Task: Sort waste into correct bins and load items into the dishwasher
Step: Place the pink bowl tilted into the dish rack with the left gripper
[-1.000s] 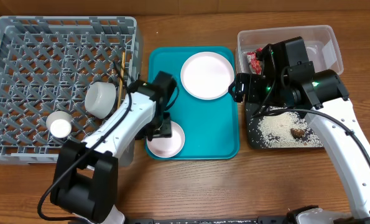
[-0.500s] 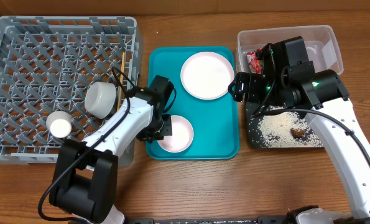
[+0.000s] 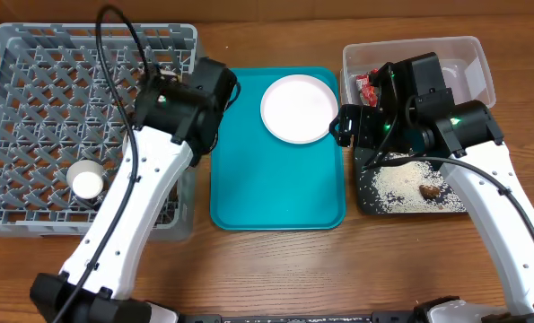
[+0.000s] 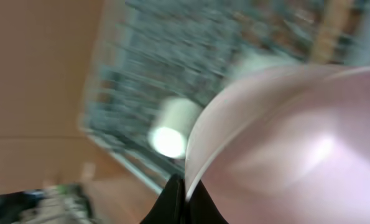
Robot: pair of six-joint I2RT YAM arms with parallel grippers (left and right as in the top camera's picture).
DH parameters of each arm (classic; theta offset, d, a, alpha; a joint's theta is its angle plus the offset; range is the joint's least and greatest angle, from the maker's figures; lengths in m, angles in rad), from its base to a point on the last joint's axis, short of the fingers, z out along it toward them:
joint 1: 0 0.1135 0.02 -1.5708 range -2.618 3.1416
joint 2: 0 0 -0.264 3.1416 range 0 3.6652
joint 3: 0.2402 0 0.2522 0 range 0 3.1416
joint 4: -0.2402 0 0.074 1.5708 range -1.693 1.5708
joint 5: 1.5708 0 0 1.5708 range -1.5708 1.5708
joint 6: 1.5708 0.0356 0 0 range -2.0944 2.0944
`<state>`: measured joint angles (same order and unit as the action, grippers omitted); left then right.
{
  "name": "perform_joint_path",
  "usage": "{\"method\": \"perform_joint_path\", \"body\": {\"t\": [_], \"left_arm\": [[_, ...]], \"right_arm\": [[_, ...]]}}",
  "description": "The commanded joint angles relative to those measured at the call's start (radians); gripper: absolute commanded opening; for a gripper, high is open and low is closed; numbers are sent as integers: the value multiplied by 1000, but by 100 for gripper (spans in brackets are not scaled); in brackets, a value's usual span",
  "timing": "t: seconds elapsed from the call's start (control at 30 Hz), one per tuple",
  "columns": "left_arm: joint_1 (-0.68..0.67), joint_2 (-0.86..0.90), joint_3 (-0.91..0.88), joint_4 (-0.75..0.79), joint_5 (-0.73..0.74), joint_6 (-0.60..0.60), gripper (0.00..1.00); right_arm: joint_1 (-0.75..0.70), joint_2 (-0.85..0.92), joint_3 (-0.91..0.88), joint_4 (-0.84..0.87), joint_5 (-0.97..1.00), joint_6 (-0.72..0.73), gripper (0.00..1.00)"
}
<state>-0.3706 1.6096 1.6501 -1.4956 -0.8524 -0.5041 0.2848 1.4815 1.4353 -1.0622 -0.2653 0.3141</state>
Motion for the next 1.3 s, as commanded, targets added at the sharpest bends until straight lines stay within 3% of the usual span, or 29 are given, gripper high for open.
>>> {"method": "perform_joint_path", "body": {"t": [0.0, 0.13, 0.3, 0.5, 0.67, 0.93, 1.27], "left_arm": [[58, 45, -16, 9, -382, -53, 4], [159, 97, -26, 38, -482, -45, 4], [323, 187, -26, 146, -436, 84, 4], [446, 281, -26, 171, -437, 82, 4], [483, 305, -26, 288, -434, 143, 4], [509, 356, -26, 520, -414, 427, 4], [518, 395, -26, 533, -415, 443, 4]], "right_arm": [[2, 1, 11, 5, 2, -3, 89], [2, 1, 11, 5, 2, -3, 89], [2, 1, 11, 6, 2, -3, 90], [2, 1, 11, 5, 2, -3, 90], [2, 1, 11, 5, 2, -3, 90], [2, 1, 11, 0, 2, -3, 89], [2, 1, 11, -7, 2, -3, 89]]}}
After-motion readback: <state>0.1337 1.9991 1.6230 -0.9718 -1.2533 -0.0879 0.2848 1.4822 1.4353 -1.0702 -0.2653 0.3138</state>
